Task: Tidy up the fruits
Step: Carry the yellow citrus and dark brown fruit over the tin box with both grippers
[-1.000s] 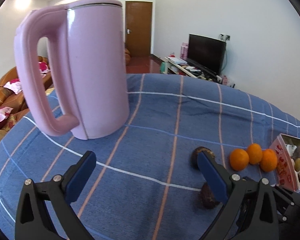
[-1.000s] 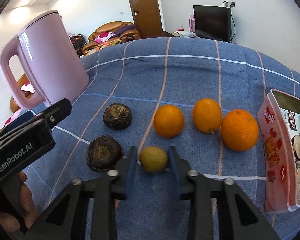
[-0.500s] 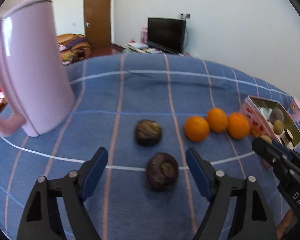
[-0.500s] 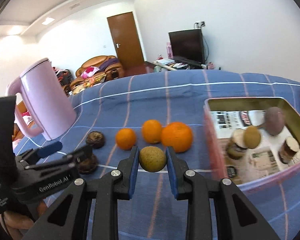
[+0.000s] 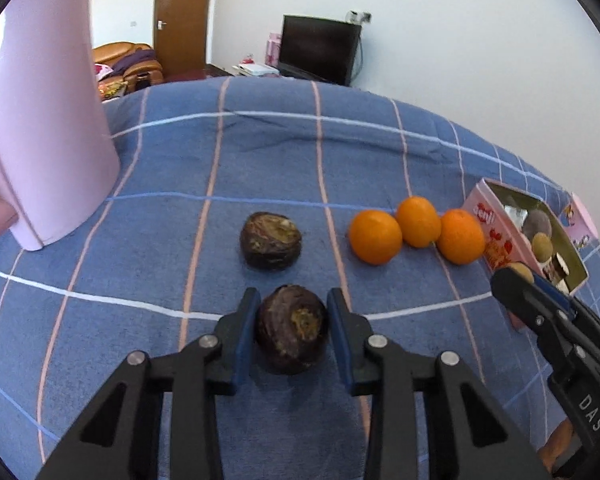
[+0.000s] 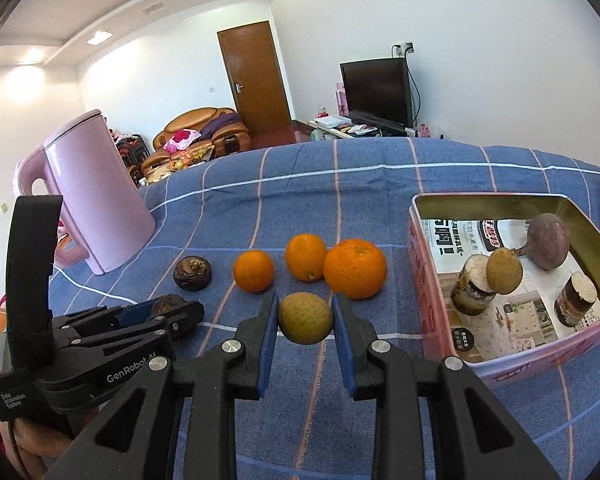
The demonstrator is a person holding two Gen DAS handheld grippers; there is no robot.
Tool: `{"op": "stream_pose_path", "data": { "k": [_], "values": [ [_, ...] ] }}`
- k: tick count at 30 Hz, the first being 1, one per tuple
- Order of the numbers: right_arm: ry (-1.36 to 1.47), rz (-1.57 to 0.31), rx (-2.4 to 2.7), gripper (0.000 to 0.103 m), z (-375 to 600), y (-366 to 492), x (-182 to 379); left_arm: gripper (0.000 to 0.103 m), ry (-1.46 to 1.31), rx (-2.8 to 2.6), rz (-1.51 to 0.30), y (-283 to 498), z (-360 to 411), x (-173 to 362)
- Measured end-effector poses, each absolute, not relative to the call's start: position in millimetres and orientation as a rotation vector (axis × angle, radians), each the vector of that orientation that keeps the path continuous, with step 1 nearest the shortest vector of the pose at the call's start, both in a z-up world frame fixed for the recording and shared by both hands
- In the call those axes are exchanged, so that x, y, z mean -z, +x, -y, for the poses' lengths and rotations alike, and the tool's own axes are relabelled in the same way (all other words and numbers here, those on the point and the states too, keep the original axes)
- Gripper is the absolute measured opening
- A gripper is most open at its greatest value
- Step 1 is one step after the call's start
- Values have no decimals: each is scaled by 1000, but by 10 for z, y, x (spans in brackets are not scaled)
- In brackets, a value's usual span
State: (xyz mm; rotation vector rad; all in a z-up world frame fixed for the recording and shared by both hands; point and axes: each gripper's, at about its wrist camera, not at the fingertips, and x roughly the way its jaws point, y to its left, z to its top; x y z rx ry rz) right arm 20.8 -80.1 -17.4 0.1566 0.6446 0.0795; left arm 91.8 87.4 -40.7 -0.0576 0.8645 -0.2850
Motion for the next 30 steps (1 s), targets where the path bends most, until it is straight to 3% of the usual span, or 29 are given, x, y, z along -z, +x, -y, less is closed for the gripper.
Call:
{"op": "stream_pose_path", "data": {
  "k": [11,30],
  "values": [
    [7,-402,-19,29,693,-61,-74,36,-44,148,-557,537,-875,46],
    [-34,-425,-24,29,836,-138,-54,36,9,55,-513,338,-712,-5]
  ]
}}
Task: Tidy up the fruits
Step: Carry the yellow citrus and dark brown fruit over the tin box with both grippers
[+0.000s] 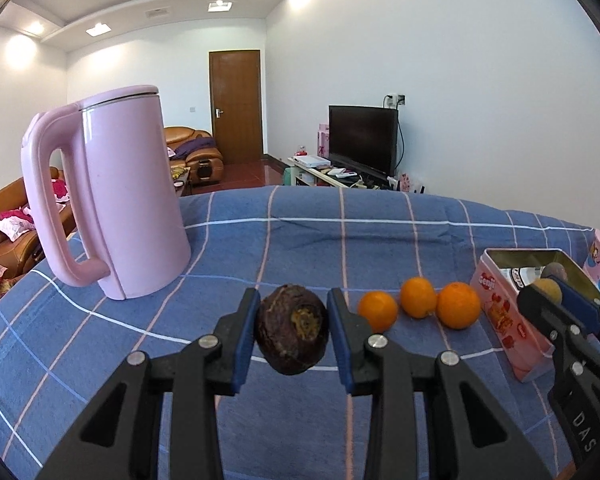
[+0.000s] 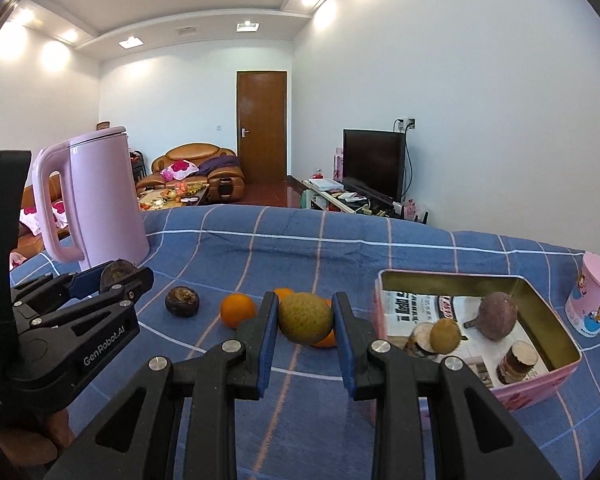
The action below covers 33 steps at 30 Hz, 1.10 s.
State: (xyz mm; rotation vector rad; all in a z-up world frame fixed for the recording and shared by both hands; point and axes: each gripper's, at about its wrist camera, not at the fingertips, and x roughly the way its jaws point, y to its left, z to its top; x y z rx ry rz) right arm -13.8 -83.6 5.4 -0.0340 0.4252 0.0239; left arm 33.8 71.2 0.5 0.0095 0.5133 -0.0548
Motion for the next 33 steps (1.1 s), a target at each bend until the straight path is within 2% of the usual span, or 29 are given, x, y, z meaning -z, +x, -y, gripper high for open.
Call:
{"op": "stream_pose_path", "data": {
  "k": [33],
  "values": [
    [-40,-437,86,29,1733,-347,-80,36,38,126,-522,74,209,-23]
  ]
}}
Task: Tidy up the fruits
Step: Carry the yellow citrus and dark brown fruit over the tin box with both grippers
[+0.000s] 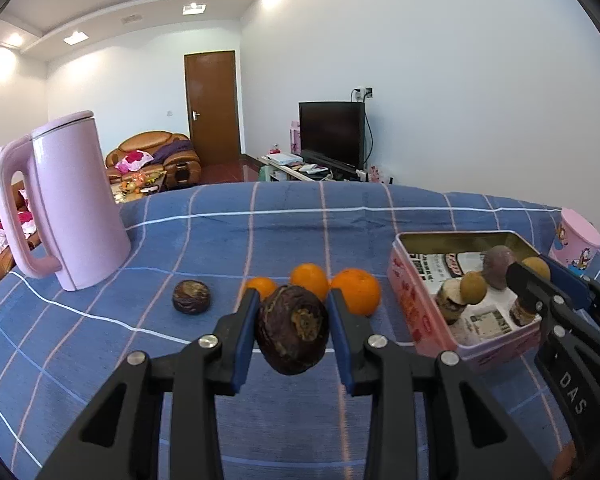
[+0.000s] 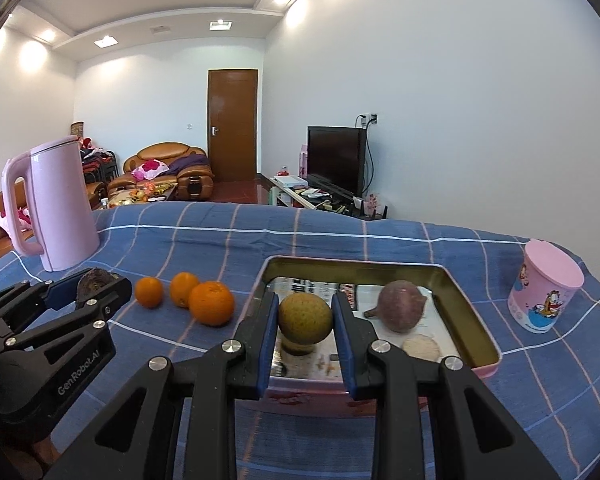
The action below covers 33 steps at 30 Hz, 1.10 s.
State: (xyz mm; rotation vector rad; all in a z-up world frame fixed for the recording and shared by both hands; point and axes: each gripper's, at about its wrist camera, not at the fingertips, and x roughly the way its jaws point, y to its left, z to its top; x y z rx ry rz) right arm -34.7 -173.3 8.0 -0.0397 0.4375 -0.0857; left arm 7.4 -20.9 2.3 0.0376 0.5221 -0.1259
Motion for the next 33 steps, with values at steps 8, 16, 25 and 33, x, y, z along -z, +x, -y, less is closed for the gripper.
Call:
{"op": "stream_pose_path", "data": {
  "k": [8,16,25,33],
  "values": [
    [-22,-457,129,29,2054,-314,-73,36,45,157,-516,53,453,-23],
    [-16,-469,162,29,2307,-294,-73,36,74,197,-515,31,770,-24],
    [-26,-480,197,29,2505,-260,-89,36,99,241,-519,62,1073,-23],
    [-26,-502,229,29,2685,-173,-63,36,98,277,-537,129,1291,-13]
  ]
}}
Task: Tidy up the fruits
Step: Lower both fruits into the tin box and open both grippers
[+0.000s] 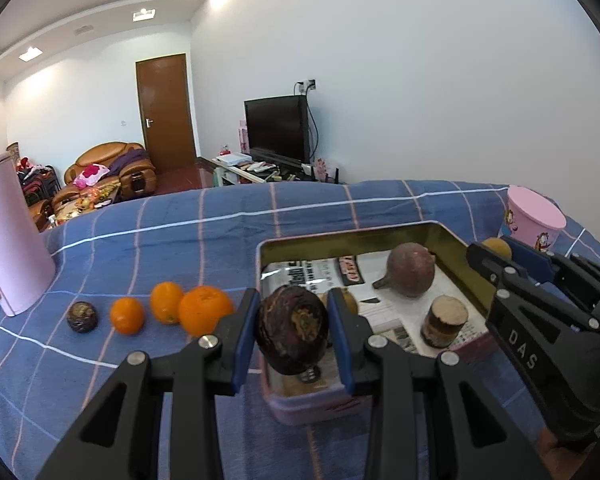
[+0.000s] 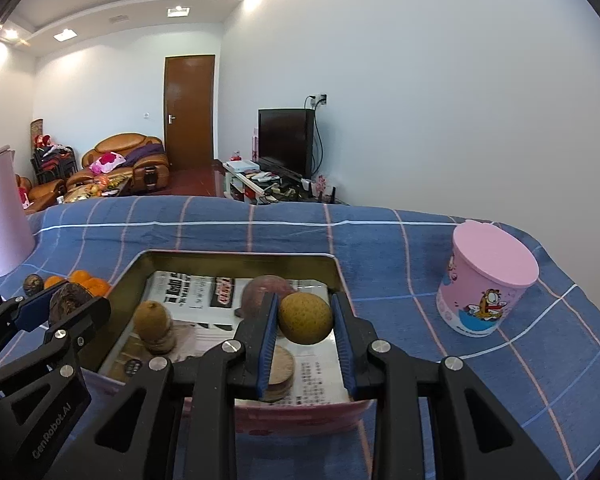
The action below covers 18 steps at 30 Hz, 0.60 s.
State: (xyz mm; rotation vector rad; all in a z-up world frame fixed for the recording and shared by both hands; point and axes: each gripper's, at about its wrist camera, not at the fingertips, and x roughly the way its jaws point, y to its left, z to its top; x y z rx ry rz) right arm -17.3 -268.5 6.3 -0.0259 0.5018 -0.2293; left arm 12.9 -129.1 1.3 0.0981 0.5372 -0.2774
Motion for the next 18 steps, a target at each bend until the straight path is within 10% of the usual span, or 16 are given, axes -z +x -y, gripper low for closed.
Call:
{"op": "stream_pose_path", "data": {
  "k": [18],
  "values": [
    [-30,-574,223,29,2841,48,-3,36,102,310,-625,374,1647,56]
  ]
}}
